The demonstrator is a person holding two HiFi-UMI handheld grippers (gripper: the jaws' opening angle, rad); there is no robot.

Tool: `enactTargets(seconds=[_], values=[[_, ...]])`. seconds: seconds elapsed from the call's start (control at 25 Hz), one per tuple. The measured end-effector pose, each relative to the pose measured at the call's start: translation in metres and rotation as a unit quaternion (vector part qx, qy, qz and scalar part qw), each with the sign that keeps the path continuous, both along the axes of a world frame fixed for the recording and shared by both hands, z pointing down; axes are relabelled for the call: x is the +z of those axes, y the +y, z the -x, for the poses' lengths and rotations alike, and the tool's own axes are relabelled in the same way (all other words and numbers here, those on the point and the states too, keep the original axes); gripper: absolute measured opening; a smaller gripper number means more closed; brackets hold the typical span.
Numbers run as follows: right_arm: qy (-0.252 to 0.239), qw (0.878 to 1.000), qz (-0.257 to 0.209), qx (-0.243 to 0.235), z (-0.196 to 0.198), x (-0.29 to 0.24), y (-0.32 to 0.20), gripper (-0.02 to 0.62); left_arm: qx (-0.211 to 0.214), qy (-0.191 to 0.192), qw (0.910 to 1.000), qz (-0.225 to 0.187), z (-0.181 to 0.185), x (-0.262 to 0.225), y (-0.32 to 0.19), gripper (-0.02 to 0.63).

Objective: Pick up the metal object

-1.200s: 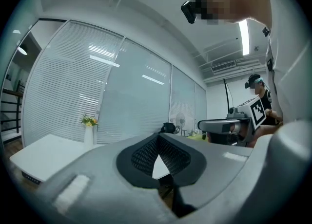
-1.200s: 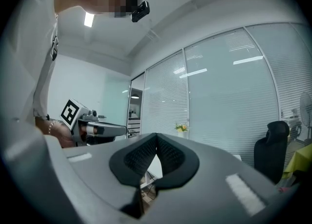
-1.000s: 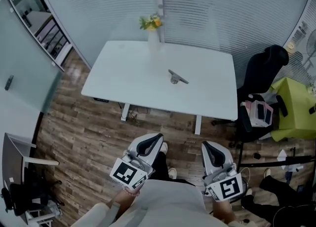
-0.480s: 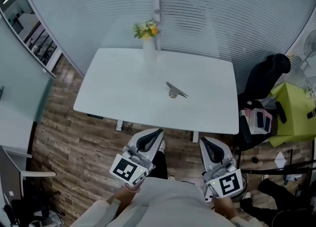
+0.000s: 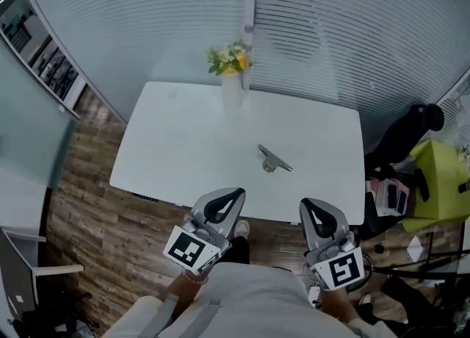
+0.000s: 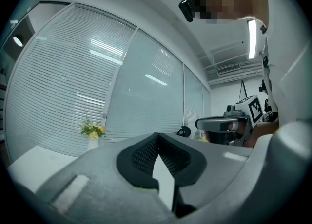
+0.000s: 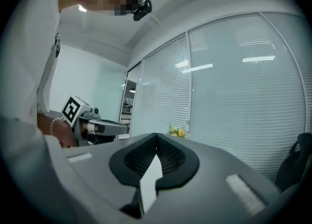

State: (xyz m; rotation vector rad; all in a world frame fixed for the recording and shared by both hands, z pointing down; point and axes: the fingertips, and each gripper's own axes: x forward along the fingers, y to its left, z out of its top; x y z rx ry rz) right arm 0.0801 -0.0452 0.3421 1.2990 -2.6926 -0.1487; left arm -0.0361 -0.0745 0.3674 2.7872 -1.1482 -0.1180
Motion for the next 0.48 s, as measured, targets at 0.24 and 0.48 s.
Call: enactTargets(seconds=[0.24,0.48], values=[[0.009,1.0,-0.009,-0.001,0.019,-0.001,-0.045,0.005,0.017,-0.003,0.9998,0.004,0.009,0.002,-0.041,0.003],[0.006,1.0,0.0,0.018,0.022,0.003,-0.079,0.005,0.043,-0.01,0.999,0.009,0.004,0.009,-0.074,0.003]])
